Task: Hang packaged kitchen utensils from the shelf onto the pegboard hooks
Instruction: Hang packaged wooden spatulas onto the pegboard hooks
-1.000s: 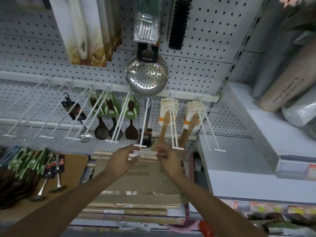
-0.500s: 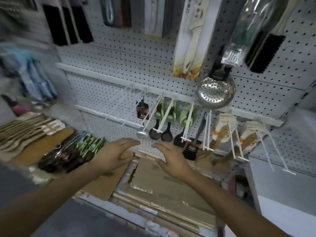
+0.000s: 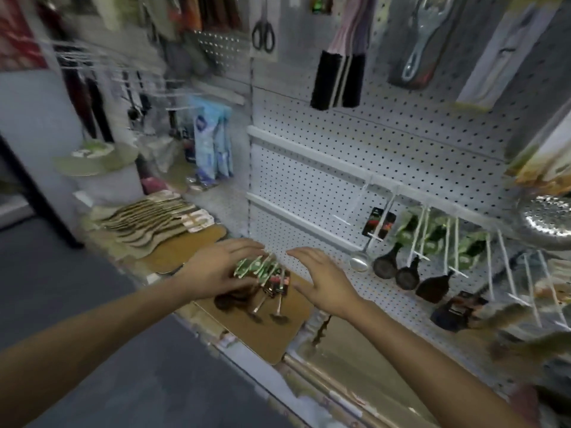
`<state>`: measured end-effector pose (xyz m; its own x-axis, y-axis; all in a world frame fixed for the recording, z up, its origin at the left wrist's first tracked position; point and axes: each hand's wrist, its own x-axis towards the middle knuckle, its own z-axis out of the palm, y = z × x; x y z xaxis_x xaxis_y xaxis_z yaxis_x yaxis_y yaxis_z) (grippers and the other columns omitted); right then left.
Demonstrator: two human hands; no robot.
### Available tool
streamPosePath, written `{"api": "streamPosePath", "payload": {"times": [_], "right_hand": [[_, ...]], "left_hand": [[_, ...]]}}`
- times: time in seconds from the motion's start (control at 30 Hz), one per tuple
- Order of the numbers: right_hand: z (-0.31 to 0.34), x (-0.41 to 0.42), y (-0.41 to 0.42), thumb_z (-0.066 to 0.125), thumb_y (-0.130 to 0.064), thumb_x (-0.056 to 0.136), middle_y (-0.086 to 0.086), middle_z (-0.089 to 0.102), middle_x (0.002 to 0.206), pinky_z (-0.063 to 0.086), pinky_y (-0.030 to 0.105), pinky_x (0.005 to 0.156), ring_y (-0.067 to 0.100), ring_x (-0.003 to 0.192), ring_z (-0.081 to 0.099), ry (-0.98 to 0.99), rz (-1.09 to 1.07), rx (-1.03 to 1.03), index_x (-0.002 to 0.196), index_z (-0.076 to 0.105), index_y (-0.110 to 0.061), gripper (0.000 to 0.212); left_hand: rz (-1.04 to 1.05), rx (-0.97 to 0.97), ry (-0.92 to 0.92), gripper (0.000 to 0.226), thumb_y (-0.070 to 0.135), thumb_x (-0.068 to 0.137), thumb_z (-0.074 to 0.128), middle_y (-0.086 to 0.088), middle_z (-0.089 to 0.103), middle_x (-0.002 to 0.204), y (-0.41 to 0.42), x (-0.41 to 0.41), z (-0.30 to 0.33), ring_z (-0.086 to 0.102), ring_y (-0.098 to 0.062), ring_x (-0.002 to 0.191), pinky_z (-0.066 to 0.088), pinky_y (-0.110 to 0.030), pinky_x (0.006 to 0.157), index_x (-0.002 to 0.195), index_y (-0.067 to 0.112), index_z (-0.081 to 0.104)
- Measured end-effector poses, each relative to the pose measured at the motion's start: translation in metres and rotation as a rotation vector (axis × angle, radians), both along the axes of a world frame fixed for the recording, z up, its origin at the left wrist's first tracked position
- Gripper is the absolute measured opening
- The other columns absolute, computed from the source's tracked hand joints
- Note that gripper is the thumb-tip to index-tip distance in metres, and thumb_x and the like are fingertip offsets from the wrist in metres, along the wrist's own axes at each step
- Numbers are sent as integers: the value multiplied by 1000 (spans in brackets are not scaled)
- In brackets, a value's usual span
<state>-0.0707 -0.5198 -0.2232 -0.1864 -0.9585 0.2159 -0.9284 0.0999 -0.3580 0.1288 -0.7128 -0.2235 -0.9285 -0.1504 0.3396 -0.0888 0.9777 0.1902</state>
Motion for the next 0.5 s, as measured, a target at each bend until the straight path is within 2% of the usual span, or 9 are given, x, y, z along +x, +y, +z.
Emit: {"api": "streamPosePath", "payload": {"times": [0.2, 0.4, 0.5], "right_hand": [[6, 50, -86, 62, -41, 92, -5, 46, 146, 32, 32, 110, 13, 135, 37, 12, 64, -9, 145, 42, -24, 59], [0, 75, -159, 63, -43, 90, -4, 45, 146, 33, 32, 111, 14, 136, 37, 49, 185, 32, 145, 40, -25, 62], [-8, 79, -197, 62, -45, 90, -5, 46, 146, 32, 32, 111, 13, 135, 38, 64, 246, 35, 145, 41, -26, 62]], "left_hand": [[110, 73, 24, 60, 57, 88, 66, 11, 54, 143, -63, 64, -7, 50, -9, 132, 46, -28, 106, 139, 29, 53], [208, 115, 38, 63, 66, 87, 52, 10, 58, 139, -117, 104, -16, 51, -9, 128, 43, -24, 102, 136, 27, 57], [257, 89, 22, 63, 64, 87, 56, 10, 56, 141, -148, 113, -21, 50, -10, 131, 43, -26, 103, 137, 26, 57]]}}
